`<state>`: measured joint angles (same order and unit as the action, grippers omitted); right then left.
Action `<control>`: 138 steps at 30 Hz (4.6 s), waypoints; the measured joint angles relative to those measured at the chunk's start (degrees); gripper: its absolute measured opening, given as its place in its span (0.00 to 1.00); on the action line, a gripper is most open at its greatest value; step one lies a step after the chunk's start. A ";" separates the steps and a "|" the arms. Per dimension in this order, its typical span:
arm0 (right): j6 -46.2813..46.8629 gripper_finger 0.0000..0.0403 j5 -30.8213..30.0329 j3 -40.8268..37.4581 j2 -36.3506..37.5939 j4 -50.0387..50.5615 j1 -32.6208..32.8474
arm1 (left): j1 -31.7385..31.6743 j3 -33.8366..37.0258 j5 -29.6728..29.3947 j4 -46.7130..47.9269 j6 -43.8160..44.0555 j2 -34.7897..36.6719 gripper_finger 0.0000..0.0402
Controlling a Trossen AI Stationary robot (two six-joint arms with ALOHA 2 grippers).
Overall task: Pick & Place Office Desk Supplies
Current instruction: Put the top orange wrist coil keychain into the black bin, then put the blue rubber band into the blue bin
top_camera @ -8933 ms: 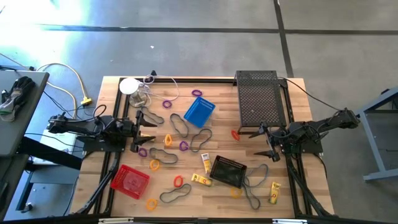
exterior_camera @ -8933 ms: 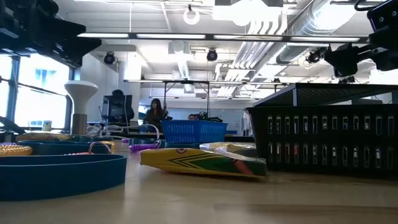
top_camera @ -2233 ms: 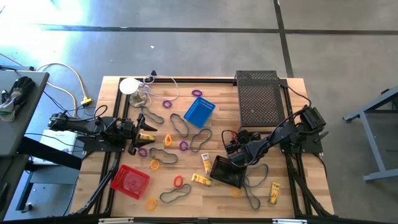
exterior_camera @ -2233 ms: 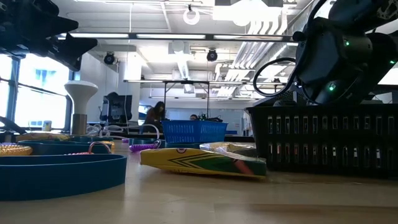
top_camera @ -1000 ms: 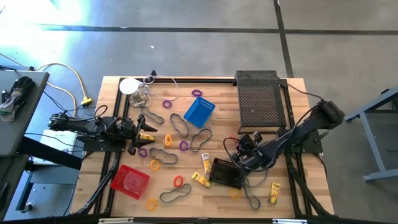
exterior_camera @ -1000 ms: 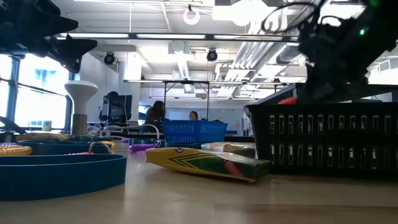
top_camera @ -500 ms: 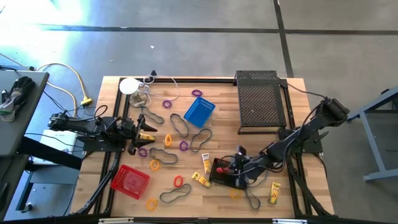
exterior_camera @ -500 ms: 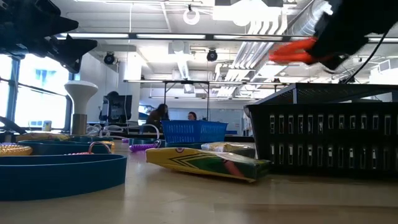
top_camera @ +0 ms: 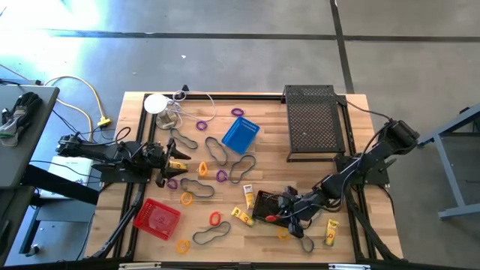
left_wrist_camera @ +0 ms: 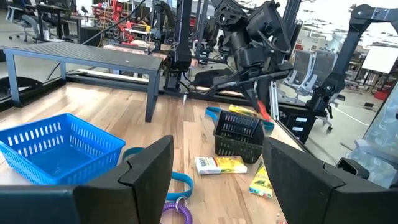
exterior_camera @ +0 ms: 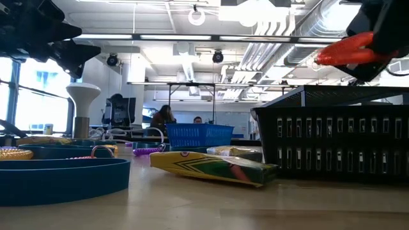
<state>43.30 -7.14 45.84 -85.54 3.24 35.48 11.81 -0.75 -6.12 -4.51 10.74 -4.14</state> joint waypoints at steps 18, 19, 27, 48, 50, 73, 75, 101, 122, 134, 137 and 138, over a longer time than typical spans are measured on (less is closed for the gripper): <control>-3.86 0.05 2.72 -0.04 -6.54 -0.83 -4.91 | 0.00 0.01 -0.01 -0.28 -0.37 0.00 0.59; -4.43 0.05 2.58 -0.02 -6.54 -1.08 -5.07 | 0.00 0.00 -0.01 -0.28 -0.35 0.00 0.59; -1.53 0.16 2.44 -0.02 -6.54 -0.18 -5.21 | 0.11 0.00 0.01 -0.26 -0.28 0.00 0.59; -7.02 0.38 1.31 -0.02 -6.51 -0.89 -4.71 | 0.11 0.00 0.06 -0.55 -0.12 0.00 0.59; -8.21 0.36 1.49 -0.02 -6.50 -0.88 -4.73 | 0.11 0.01 0.06 -0.52 -0.62 0.00 0.59; -27.30 0.27 -14.49 0.00 3.87 -5.53 3.15 | 0.13 -8.06 8.00 -4.31 3.51 -15.65 0.59; -29.27 0.27 -14.64 0.02 3.87 -7.11 3.13 | 0.13 -10.23 8.10 -6.00 1.16 -21.66 0.59; -28.80 0.25 -7.87 0.00 3.80 -12.50 2.72 | -21.13 -16.02 17.85 -25.08 -10.35 -65.30 0.59; -29.61 0.25 -7.89 0.00 3.78 -12.50 2.68 | -25.01 -16.02 17.95 -25.78 -11.03 -68.13 0.59; -29.63 0.25 -7.89 0.00 3.78 -12.49 2.68 | -24.28 -16.02 15.36 -21.57 -15.70 -68.13 0.59; -29.65 0.25 -7.89 0.00 3.78 -12.48 2.68 | -24.28 -16.00 12.41 -18.61 -17.32 -68.13 0.59; -29.65 0.25 -7.89 0.00 3.78 -12.49 2.65 | -24.28 -16.00 11.41 -17.58 -17.65 -68.13 0.59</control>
<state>13.65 -15.03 45.84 -81.76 -9.25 38.13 -12.47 -16.75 5.29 -22.09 -6.90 -72.27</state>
